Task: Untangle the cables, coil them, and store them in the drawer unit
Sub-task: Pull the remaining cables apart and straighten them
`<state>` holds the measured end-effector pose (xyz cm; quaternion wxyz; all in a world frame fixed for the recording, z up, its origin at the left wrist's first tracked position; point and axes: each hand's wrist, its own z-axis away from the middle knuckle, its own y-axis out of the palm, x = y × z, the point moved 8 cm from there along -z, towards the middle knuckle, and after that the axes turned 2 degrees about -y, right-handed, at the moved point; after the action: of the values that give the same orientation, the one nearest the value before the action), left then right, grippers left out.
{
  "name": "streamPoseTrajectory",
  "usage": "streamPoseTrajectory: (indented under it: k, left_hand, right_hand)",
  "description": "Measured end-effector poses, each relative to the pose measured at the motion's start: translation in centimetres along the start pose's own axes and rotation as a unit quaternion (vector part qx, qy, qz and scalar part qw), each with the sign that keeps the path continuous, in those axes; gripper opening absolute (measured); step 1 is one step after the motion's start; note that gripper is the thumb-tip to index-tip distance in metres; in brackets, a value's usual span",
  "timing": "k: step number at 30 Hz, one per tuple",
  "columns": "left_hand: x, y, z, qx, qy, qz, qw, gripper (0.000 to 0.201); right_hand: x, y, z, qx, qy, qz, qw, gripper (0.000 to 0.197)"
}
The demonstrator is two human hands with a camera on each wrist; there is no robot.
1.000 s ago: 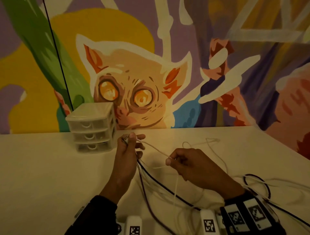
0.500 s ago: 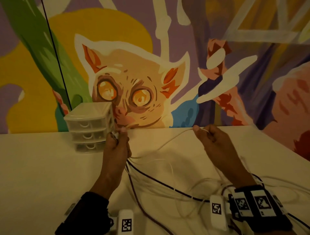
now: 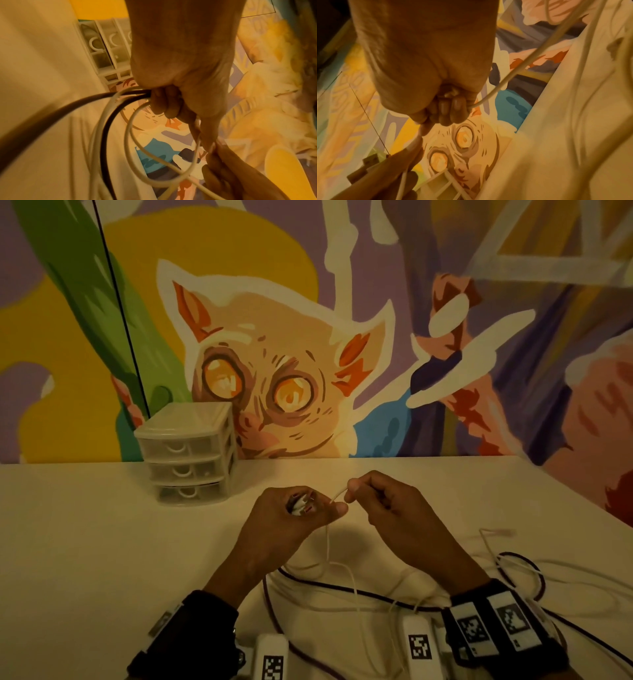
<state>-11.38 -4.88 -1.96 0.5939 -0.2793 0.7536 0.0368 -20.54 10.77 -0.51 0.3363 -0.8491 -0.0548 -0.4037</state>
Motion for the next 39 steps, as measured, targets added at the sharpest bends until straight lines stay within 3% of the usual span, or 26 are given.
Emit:
streamPoseTrajectory:
  k: [4,7,9,11,12,13,14,16,18,20,22,26,30,33,36,39]
  left_hand:
    - [0.7,-4.3,-0.2,-0.157,-0.007,0.068,0.985,0.026]
    - [1.8,-6.4,-0.4,-0.201,-0.032,0.092,0.975,0.032]
    - [2.4,-6.1,-0.7,-0.190,-0.033,0.048,0.980,0.043]
    - [3.4,-5.5,-1.1,-0.177,-0.054,0.006,0.983,0.034]
    - [3.8,-5.3,-1.3,-0.167,-0.065,-0.011,0.984,0.022]
    - [4.0,-5.1,-1.4,-0.154,-0.075,-0.018,0.985,0.018]
    - [4.1,-4.9,-1.4,-0.143,-0.081,-0.019,0.986,0.029]
    - [3.4,-4.7,-1.3,-0.131,-0.062,-0.010,0.989,0.052]
    - [1.8,-4.1,-1.2,-0.114,-0.009,0.009,0.993,0.061]
    - [0.5,-3.0,-1.0,-0.075,0.039,-0.006,0.996,0.058]
    - [0.0,-1.7,-0.7,-0.019,0.055,-0.062,0.996,0.042]
    - [0.3,-0.2,-0.3,0.033,0.055,-0.116,0.991,0.016]
    - [0.7,0.0,-0.5,0.032,0.057,-0.128,0.990,0.011]
    - [1.3,-0.8,-1.1,-0.024,0.060,-0.162,0.985,0.007]
    - [1.5,-4.1,-1.2,-0.159,0.059,-0.136,0.976,0.014]
    - [2.4,-6.6,-1.3,-0.223,0.009,-0.108,0.969,0.003]
  right_hand:
    - [-1.7,-3.1,0.0,-0.031,0.056,0.052,0.997,0.041]
    - [-3.3,-8.1,0.2,-0.173,0.102,0.033,0.979,0.039]
    - [-3.8,-9.4,0.4,-0.214,0.091,-0.124,0.965,0.039]
    - [-3.0,-7.9,-0.1,-0.159,0.056,-0.341,0.925,0.034]
    - [-2.5,-6.9,-0.4,-0.126,0.055,-0.406,0.904,0.028]
    - [-2.4,-6.1,-0.5,-0.112,0.071,-0.411,0.902,0.024]
    - [-2.6,-5.8,-0.5,-0.114,0.084,-0.349,0.926,0.029]
    - [-2.3,-5.8,-0.4,-0.124,0.054,-0.050,0.990,0.038]
    - [-1.8,-4.6,-0.3,-0.063,0.026,0.082,0.994,0.034]
    - [-1.5,-2.8,0.1,0.029,0.025,0.084,0.996,0.033]
    - [-0.8,-1.7,0.3,0.076,0.016,0.063,0.995,0.034]
    - [0.5,-1.6,0.6,0.071,0.024,0.017,0.997,0.035]
    - [0.5,-1.5,0.6,0.062,0.038,-0.024,0.997,0.038]
    - [-0.6,-1.3,0.4,0.074,0.062,-0.032,0.995,0.040]
    - [-2.4,-2.5,0.2,0.059,0.083,0.029,0.994,0.037]
    - [-3.6,-6.4,-0.3,-0.093,0.085,0.042,0.991,0.036]
